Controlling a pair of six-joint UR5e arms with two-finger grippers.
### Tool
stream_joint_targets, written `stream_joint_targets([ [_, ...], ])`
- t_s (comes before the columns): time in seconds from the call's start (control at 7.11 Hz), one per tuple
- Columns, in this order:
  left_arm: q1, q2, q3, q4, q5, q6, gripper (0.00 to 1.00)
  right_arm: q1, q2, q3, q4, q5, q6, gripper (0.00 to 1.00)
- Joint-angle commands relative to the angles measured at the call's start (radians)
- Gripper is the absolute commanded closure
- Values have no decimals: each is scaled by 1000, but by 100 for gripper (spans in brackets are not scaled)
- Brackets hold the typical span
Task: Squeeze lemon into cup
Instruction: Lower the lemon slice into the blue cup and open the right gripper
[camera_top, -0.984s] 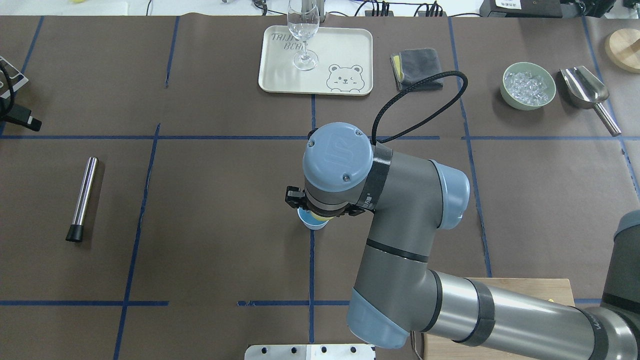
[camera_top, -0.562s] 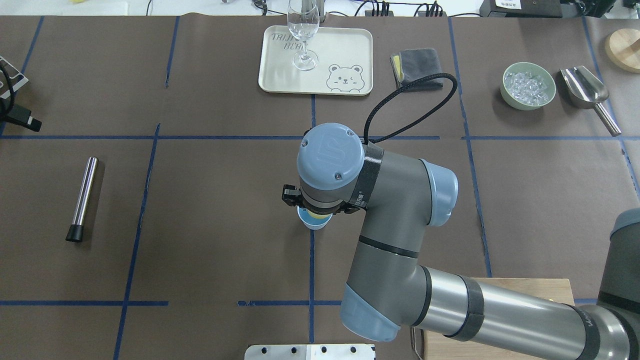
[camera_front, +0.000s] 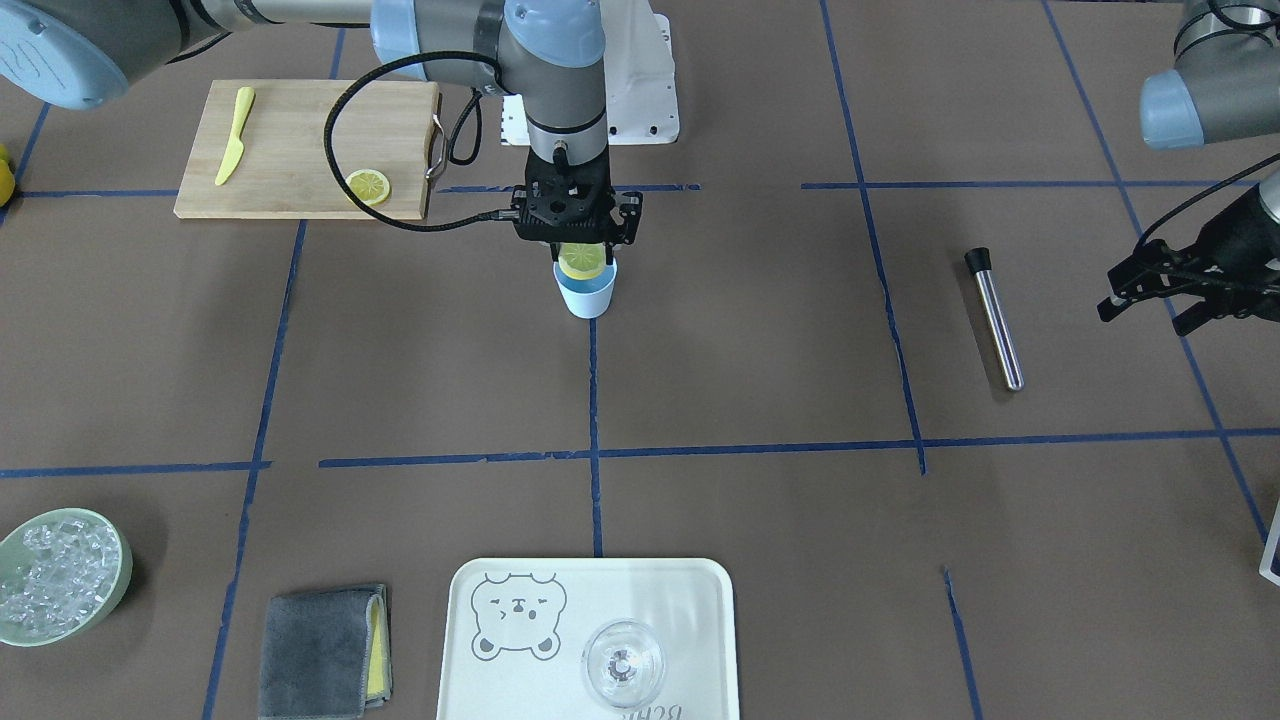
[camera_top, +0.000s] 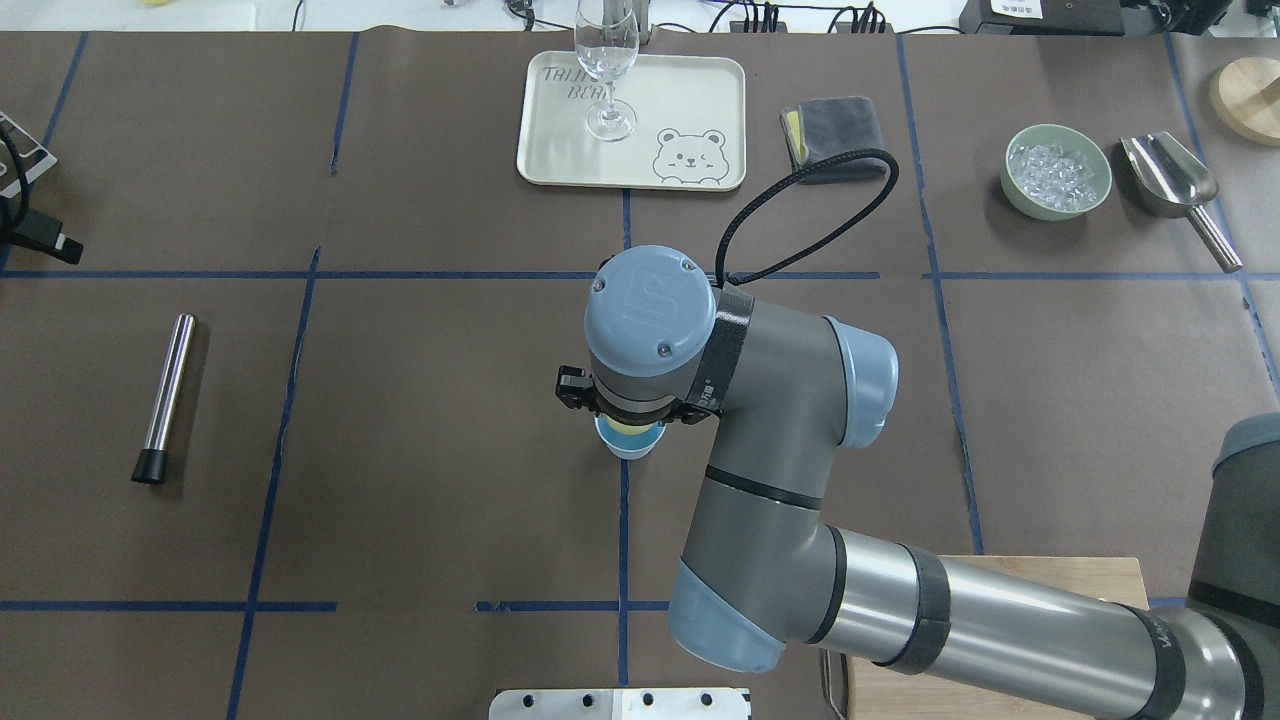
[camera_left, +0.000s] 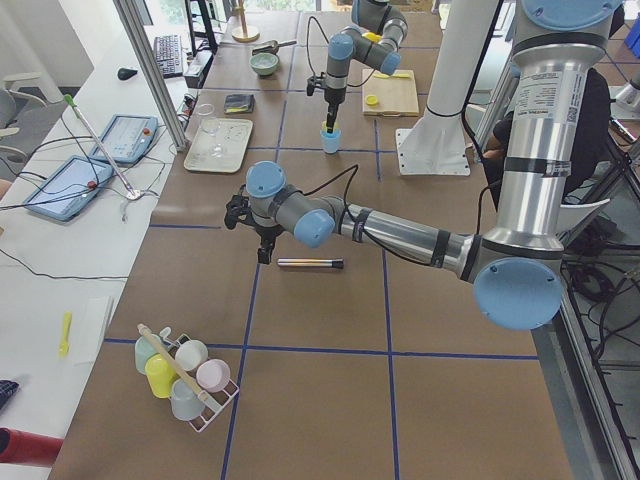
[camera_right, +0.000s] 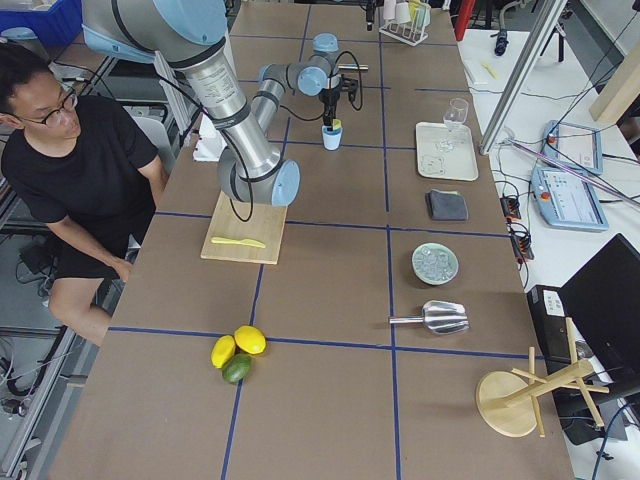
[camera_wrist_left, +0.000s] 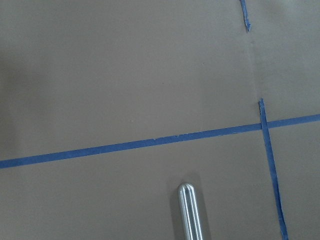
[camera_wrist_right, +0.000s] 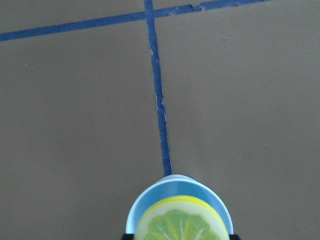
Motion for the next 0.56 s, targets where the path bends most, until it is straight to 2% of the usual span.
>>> stream_joint_targets([
  [0.0,0,-4,1,1,0,-1,0,0,7,-2,2,1,-1,4],
  [0.14,0,-5,6,1,0,0,0,0,7,2,2,1,-1,0],
  [0.42,2,-27,11,5,0,-17,0,29,-2,31,-11,13,-6,0],
])
